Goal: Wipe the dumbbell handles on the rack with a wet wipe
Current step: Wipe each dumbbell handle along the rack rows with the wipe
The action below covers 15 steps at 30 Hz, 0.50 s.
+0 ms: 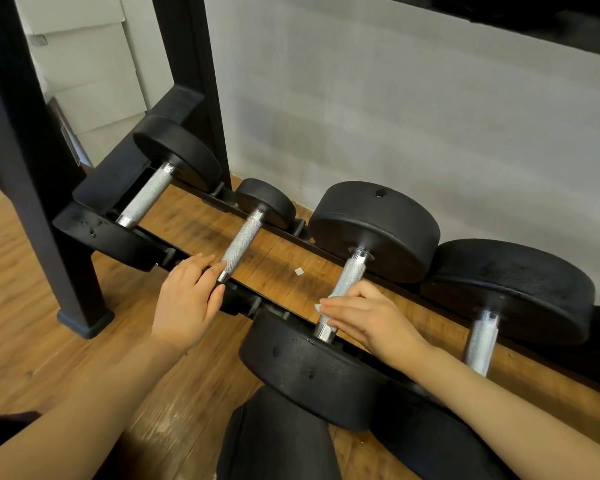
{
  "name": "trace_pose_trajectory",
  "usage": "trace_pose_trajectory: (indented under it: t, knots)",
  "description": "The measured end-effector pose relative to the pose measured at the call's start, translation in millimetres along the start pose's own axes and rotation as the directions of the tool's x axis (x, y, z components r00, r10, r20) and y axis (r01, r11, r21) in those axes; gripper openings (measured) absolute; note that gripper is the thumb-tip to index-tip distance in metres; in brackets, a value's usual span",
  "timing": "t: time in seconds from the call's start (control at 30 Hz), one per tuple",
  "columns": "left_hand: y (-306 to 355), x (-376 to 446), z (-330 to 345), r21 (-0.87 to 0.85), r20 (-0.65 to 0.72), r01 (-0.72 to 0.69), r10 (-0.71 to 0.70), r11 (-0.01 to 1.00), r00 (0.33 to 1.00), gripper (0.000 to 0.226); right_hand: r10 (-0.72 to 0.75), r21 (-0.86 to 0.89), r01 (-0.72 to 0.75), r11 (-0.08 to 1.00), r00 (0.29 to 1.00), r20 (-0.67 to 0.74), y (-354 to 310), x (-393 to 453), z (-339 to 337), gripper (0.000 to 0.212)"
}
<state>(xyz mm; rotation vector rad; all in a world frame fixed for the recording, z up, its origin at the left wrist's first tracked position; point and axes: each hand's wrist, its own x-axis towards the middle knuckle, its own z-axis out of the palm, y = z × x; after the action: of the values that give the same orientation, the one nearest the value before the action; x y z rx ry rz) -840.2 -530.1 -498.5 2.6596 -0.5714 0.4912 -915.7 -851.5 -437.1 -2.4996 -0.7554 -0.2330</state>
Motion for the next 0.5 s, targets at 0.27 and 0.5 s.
trace_pose_trajectory:
  t: [0.27, 0.5]
  knots:
    - [1, 0, -3, 0.010, 0.033, 0.010, -0.010, 1.000, 0.999, 0.049, -0.057, -0.067, 0.056, 0.996, 0.998, -0.010, -2, 5, -5, 0.031]
    - [-5, 6, -20, 0.070, 0.129, 0.022, -0.031, 0.997, 0.991, 0.059, -0.035, 0.048, 0.039, 0.998, 0.997, -0.067, -17, 50, 0, 0.037]
